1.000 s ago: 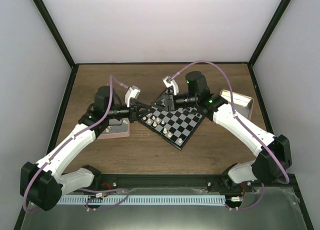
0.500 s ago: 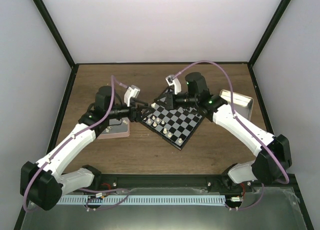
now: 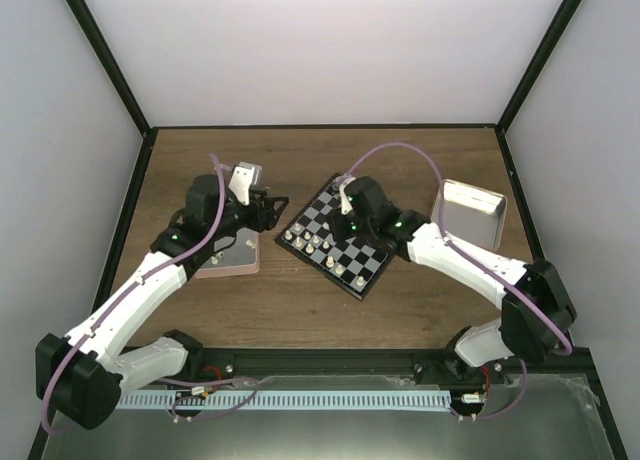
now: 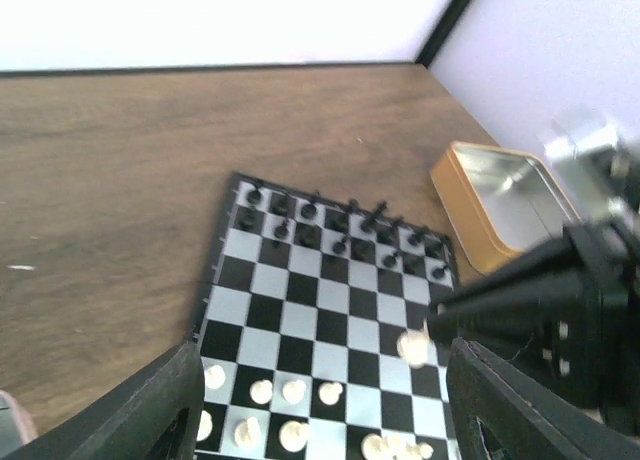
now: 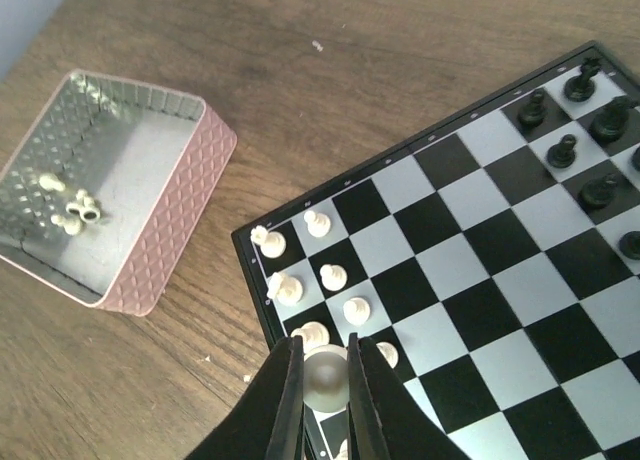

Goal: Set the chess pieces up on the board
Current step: Place the chess piece on the chessboard, then pick up the chess piece from the storage box.

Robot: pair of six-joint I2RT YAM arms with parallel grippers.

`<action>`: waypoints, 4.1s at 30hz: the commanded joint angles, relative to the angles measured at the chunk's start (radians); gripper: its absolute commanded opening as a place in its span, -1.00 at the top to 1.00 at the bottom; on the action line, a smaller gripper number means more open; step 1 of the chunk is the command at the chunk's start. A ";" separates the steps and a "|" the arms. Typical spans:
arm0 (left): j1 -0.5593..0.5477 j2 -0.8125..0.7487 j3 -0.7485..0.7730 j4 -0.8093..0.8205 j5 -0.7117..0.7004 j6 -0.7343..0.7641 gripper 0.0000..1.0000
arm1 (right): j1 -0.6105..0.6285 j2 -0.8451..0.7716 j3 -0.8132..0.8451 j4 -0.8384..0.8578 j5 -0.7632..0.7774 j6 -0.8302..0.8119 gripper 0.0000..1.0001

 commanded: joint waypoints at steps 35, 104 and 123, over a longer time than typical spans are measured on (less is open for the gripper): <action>0.011 -0.028 -0.044 0.051 -0.241 -0.096 -0.39 | 0.182 0.327 0.057 0.002 0.145 -0.103 0.93; 0.224 0.291 -0.084 -0.212 -0.289 -0.378 -0.42 | 0.165 0.253 0.130 -0.095 0.156 0.014 0.21; 0.232 0.369 -0.101 -0.158 -0.299 -0.374 -0.36 | 0.145 0.369 0.165 -0.107 0.119 -0.029 0.58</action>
